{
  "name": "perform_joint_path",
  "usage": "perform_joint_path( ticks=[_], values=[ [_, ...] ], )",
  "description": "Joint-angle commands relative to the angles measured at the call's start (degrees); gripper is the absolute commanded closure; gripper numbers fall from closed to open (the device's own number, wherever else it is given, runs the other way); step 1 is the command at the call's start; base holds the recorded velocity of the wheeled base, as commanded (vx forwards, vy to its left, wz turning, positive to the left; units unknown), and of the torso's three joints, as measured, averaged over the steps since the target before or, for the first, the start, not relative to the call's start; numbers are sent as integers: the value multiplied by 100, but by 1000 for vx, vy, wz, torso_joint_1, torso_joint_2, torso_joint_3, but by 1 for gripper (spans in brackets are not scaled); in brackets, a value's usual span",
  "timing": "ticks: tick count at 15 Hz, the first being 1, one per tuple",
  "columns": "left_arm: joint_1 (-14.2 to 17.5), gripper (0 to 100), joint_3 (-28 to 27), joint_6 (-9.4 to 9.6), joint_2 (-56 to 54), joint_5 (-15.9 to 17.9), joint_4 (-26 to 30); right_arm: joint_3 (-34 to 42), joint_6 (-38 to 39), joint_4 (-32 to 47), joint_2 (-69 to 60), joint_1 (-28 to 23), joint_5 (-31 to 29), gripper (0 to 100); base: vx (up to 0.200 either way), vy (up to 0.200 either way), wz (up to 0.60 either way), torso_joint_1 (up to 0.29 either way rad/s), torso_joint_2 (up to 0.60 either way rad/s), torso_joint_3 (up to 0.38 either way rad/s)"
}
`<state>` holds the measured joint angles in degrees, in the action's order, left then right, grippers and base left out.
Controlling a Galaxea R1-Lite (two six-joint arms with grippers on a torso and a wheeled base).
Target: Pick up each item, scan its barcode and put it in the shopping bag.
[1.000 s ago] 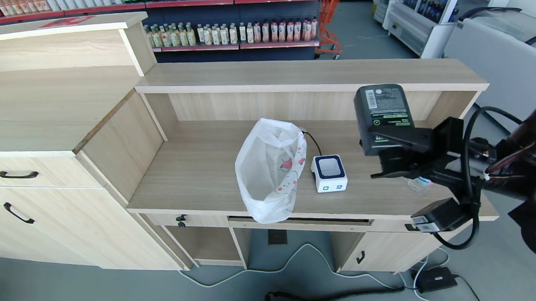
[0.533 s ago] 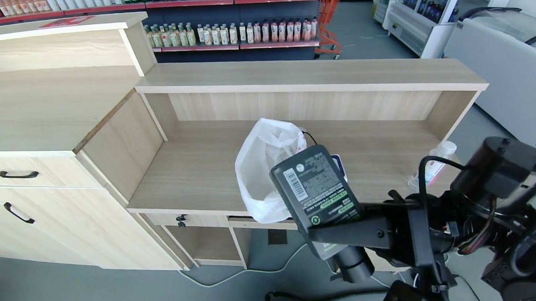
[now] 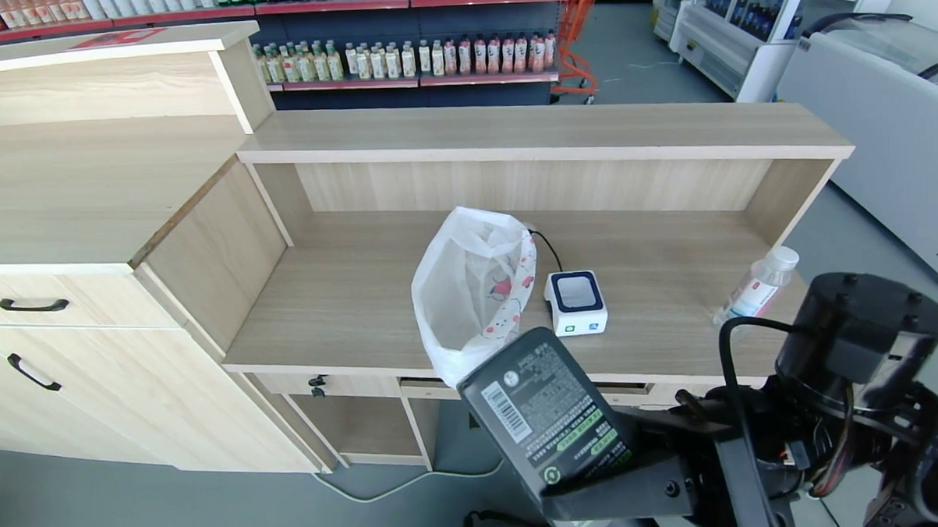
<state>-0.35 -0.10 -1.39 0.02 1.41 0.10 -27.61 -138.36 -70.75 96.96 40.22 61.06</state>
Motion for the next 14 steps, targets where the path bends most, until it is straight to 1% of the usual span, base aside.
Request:
perform_joint_path(
  ticks=[1,3,6,9,10,11,12,13,14],
  values=[
    [0,0,1,-2,-2,-1,-1,1,-15,35,-2,109,2,100,0,0,0,0,0,0],
    [0,0,1,-2,-2,-1,-1,28,-24,35,-20,118,2,100,0,0,0,0,0,0],
    [0,0,1,-2,-2,-1,-1,28,-156,317,-72,241,-24,100,0,0,0,0,0,0],
    [0,0,1,-2,-2,-1,-1,-7,-68,325,-90,206,-33,100,0,0,0,0,0,0],
    [0,0,1,-2,-2,-1,-1,-130,284,325,-125,144,-51,100,0,0,0,0,0,0],
    [0,0,1,-2,-2,-1,-1,-394,890,334,-151,-5,-305,100,0,0,0,0,0,0],
    [0,0,1,-2,-2,-1,-1,-649,1918,422,-327,-453,-1105,100,0,0,0,0,0,0],
    [0,0,1,-2,-2,-1,-1,-587,3026,563,-582,-1112,-1879,100,0,0,0,0,0,0],
    [0,0,1,-2,-2,-1,-1,-350,4221,651,-811,-1807,-2459,100,0,0,0,0,0,0]
  ],
)
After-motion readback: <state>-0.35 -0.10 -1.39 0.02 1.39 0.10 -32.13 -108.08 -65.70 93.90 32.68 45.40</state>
